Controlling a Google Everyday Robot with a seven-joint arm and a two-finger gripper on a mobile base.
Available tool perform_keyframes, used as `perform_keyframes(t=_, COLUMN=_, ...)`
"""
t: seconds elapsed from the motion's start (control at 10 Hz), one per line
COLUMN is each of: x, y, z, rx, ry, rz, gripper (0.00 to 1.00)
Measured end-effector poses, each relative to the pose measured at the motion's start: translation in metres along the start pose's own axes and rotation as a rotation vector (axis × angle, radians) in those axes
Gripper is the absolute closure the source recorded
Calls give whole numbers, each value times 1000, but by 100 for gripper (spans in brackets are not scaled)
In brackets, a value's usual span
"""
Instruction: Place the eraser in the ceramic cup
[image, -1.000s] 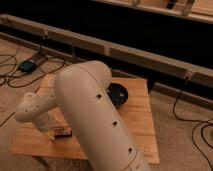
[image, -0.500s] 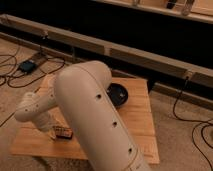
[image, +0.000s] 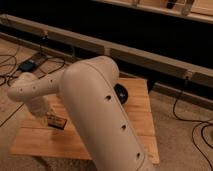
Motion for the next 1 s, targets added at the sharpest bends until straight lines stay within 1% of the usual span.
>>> perform_keyframes(t=0.2, x=-32, y=-21, z=-42, rx=-21, ry=-70, rz=35, gripper=100)
perform_keyframes(t=0.3, x=-52, y=-33, z=-58, rx=-28, ry=-102, rz=59, gripper=100)
perform_keyframes(t=0.4, x=-74, y=-44, z=-71, rx=-36, ry=-139, rz=87, gripper=100)
perform_keyframes(t=0.6, x=-103, y=-62, z=-87, rx=-52, ry=-190, rz=131, gripper=100)
perform_keyframes(t=0.7, x=-116, y=-78, z=-98, rx=-57, ry=-219, rz=163, gripper=100)
perform_keyframes(t=0.8, x=-124, y=-88, z=-104, rx=-60, ry=-243, rz=182, gripper=100)
perform_keyframes(t=1.0, x=-138, y=-116, z=-119, rx=-61, ry=-304, rz=233, gripper=100)
